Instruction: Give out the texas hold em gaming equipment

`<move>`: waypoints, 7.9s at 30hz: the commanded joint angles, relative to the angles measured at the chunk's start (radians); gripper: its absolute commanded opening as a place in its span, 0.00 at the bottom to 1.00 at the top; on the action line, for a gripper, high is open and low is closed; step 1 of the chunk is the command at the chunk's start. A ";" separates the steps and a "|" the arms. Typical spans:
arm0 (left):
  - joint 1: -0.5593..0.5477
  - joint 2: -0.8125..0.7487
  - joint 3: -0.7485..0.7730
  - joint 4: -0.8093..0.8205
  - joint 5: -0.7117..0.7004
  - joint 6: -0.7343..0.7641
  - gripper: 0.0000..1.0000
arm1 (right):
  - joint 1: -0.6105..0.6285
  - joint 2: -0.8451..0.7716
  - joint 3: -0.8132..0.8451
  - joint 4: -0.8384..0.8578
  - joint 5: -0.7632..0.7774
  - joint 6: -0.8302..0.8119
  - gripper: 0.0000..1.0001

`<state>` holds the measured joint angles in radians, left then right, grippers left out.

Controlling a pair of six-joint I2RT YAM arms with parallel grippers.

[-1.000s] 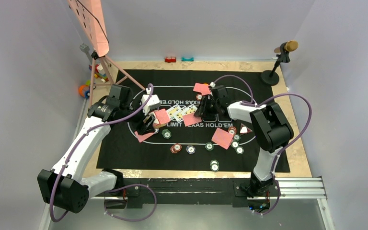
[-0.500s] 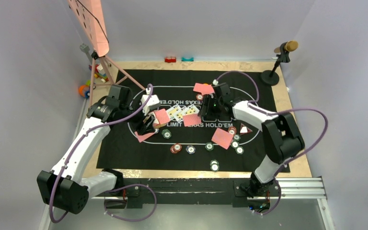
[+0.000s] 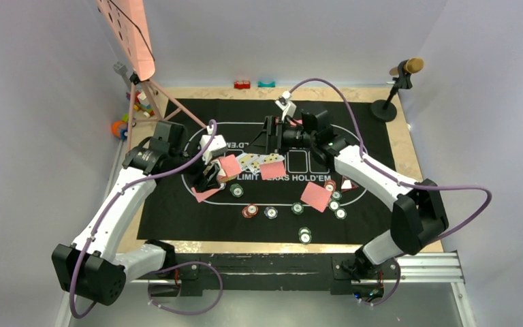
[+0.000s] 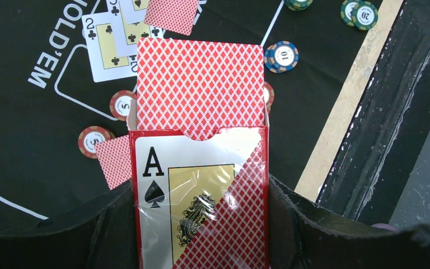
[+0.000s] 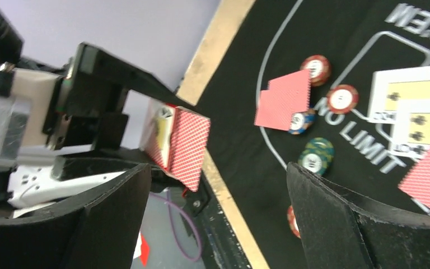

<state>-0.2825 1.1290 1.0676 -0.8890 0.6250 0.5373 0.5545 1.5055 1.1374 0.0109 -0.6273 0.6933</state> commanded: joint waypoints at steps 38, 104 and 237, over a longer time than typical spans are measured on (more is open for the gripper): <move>0.005 -0.047 0.029 0.007 0.036 -0.006 0.00 | 0.137 0.223 0.003 0.276 -0.187 0.219 0.68; 0.005 -0.063 0.027 -0.008 0.025 0.001 0.00 | -0.243 0.140 -0.187 0.080 -0.060 0.016 0.00; 0.005 -0.089 0.001 0.000 0.045 -0.050 0.37 | 0.197 0.140 -0.007 0.294 -0.161 0.255 0.02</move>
<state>-0.2817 1.0756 1.0676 -0.9058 0.6662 0.4908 0.7635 1.7115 1.1549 0.3286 -0.7612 1.0061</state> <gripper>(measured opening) 0.695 0.172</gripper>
